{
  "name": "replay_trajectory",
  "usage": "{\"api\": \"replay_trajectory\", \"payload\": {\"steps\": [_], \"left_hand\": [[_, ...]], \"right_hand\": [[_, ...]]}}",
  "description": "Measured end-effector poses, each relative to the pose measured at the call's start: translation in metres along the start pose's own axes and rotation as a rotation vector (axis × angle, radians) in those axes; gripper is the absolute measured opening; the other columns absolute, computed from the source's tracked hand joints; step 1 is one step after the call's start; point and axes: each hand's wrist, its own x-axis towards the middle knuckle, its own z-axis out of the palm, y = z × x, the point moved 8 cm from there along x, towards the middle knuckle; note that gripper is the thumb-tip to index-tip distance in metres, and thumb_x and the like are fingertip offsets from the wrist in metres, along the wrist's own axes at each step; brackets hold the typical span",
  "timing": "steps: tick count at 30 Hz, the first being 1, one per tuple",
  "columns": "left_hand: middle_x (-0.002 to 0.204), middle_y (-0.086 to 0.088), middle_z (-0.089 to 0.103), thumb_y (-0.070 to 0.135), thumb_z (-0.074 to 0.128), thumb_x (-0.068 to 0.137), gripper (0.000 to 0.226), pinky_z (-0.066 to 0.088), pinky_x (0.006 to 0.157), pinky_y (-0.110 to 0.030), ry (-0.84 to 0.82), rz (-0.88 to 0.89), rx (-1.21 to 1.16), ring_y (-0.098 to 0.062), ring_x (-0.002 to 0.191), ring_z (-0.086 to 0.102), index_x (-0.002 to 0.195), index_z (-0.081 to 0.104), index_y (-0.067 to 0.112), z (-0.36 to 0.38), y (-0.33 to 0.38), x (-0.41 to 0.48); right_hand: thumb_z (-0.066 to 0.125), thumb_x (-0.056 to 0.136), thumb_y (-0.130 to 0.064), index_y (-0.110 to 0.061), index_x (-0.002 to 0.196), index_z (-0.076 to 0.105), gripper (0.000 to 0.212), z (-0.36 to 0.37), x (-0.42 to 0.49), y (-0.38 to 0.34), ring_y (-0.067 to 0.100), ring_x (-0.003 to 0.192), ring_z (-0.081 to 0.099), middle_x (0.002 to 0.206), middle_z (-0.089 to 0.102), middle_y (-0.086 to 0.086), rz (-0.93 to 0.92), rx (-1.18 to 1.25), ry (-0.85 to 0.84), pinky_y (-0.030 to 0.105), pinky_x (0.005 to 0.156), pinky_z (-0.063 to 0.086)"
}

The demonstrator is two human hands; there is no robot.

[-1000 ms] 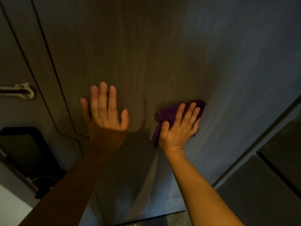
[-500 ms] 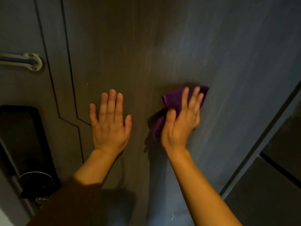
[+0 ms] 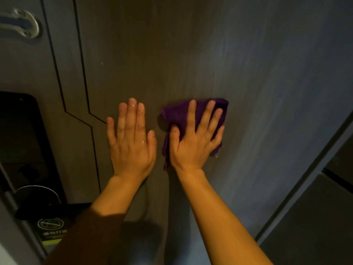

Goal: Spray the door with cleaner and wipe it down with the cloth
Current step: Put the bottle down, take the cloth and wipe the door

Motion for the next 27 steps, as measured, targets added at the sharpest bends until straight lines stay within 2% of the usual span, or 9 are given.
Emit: {"api": "replay_trajectory", "payload": {"steps": [5,9,12,15,17,21,24,27], "left_hand": [[0.170,-0.012,0.015,0.032,0.038,0.105,0.067,-0.001,0.128,-0.049,0.002,0.003,-0.014,-0.021,0.159,0.000,0.163,0.013,0.010,0.007,-0.002,-0.035],[0.171,-0.014,0.012,0.034,0.040,0.105,0.070,0.000,0.128,-0.050,-0.008,0.022,0.009,-0.023,0.159,-0.001,0.163,0.011,0.010,0.018,-0.002,-0.072],[0.171,-0.014,0.008,0.037,0.039,0.105,0.072,-0.001,0.128,-0.050,0.008,0.039,0.086,-0.023,0.159,-0.004,0.163,0.010,0.008,0.025,-0.002,-0.092],[0.172,-0.014,0.003,0.041,0.033,0.105,0.073,-0.003,0.128,-0.051,0.027,0.056,0.136,-0.025,0.160,-0.004,0.164,0.006,0.007,0.031,-0.003,-0.099],[0.173,-0.014,0.000,0.041,0.031,0.105,0.073,-0.003,0.128,-0.052,0.046,0.067,0.149,-0.027,0.160,-0.003,0.163,0.004,0.007,0.032,-0.003,-0.099],[0.173,-0.012,-0.004,0.042,0.030,0.105,0.074,-0.003,0.127,-0.053,0.084,0.078,0.151,-0.027,0.160,-0.002,0.163,0.003,0.006,0.033,-0.002,-0.101],[0.172,-0.011,-0.007,0.042,0.028,0.105,0.073,-0.004,0.127,-0.052,0.112,0.090,0.144,-0.027,0.160,-0.002,0.163,0.003,0.006,0.034,-0.002,-0.101],[0.173,-0.012,-0.005,0.043,0.026,0.105,0.073,-0.006,0.127,-0.051,0.116,0.094,0.144,-0.028,0.160,-0.003,0.163,0.001,0.007,0.035,-0.003,-0.100]], "right_hand": [[0.029,0.101,-0.056,-0.031,0.163,0.001,0.073,0.014,-0.052,0.020,0.027,0.159,-0.001,0.172,0.002,0.002,-0.038,-0.026,-0.019,0.054,0.123,0.009],[0.040,0.100,-0.049,-0.029,0.163,0.001,0.077,0.020,-0.085,0.038,0.022,0.159,-0.001,0.171,0.011,0.006,-0.069,-0.005,-0.028,0.049,0.123,0.013],[0.044,0.100,-0.041,-0.029,0.164,0.007,0.075,0.020,-0.105,0.051,0.020,0.159,0.000,0.171,0.011,0.003,-0.158,0.049,-0.075,0.046,0.122,0.015],[0.042,0.100,-0.039,-0.021,0.161,0.021,0.067,0.007,-0.112,0.071,0.023,0.158,0.012,0.169,0.014,0.006,-0.152,0.089,-0.048,0.047,0.117,0.024],[0.037,0.103,-0.042,-0.016,0.160,0.025,0.064,-0.014,-0.104,0.081,0.026,0.157,0.016,0.169,0.019,0.012,-0.129,0.111,0.047,0.048,0.115,0.028],[0.033,0.104,-0.043,-0.018,0.161,0.026,0.062,-0.049,-0.038,0.082,0.028,0.158,0.013,0.170,0.018,0.012,-0.055,0.105,0.204,0.047,0.117,0.021],[0.028,0.103,-0.045,-0.025,0.162,0.024,0.062,-0.052,0.023,0.077,0.026,0.159,0.008,0.172,0.013,0.006,0.031,0.091,0.191,0.049,0.121,0.017],[0.028,0.103,-0.052,-0.035,0.163,0.018,0.063,-0.039,0.045,0.075,0.024,0.160,0.002,0.173,0.007,0.000,0.064,0.078,0.135,0.053,0.123,0.013]]}}
